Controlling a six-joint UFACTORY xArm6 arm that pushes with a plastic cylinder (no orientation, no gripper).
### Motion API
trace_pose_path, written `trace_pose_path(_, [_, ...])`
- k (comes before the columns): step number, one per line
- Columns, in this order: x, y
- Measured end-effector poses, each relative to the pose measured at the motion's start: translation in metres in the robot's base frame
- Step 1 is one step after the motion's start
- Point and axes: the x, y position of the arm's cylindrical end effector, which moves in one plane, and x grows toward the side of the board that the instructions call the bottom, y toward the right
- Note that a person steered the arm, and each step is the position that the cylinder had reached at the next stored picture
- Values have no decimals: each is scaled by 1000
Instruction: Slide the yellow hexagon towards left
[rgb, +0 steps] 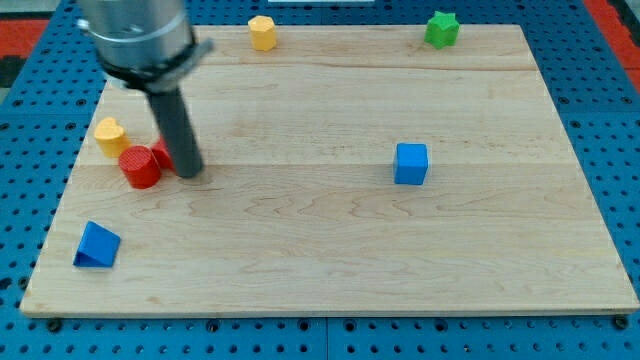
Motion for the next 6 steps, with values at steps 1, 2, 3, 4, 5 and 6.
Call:
trace_pose_path(1, [-17,-3])
trace_pose_path(2, [-54,65])
trace_pose_path(3, [-118,178])
trace_pose_path(4, [-176,182])
trace_pose_path(5, [-240,172])
trace_pose_path(6, [-250,150])
